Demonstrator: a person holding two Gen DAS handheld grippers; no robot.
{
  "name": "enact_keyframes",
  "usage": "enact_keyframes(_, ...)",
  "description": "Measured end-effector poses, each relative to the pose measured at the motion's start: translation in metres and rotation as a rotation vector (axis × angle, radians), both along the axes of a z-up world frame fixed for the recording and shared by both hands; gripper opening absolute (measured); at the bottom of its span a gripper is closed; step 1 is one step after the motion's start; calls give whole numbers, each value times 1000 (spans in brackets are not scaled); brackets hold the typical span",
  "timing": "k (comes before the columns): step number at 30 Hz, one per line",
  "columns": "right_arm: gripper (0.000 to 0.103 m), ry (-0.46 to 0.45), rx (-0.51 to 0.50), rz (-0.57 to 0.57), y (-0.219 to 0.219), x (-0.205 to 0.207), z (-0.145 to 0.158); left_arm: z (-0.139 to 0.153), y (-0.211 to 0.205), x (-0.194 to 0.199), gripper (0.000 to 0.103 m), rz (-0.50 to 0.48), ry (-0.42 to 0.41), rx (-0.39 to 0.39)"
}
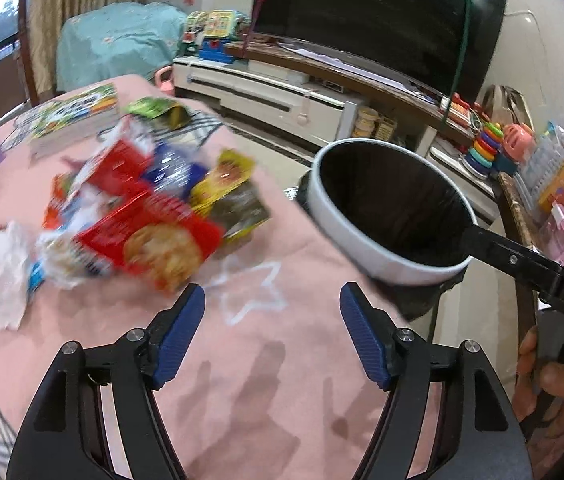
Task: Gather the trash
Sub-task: 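Move both tools back to the table toward the tissue and red snack bag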
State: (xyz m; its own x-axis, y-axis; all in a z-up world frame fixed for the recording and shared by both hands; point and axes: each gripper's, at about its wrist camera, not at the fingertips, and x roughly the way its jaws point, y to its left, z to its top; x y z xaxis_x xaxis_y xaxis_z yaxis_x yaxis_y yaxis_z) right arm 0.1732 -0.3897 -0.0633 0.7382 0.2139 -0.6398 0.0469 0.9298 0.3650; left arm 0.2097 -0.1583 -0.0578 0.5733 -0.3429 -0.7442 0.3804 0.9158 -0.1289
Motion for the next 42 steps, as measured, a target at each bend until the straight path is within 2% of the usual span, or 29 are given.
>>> enact_keyframes(9,100,-2,13,58,51,-10,-3,-4,57,-20,73,95,-12,-20)
enact_keyframes(23,100,-16,27,193,123,-6,-15,-19,138,-33,75,256,27,-63)
enact_keyframes(32,100,-39,7,222,150,7,-18,-29,176,-30,75,344,45,-78)
enact_keyframes(42,100,-21,5,231,162,18,-23,-36,191,-21,75,375,65,-75)
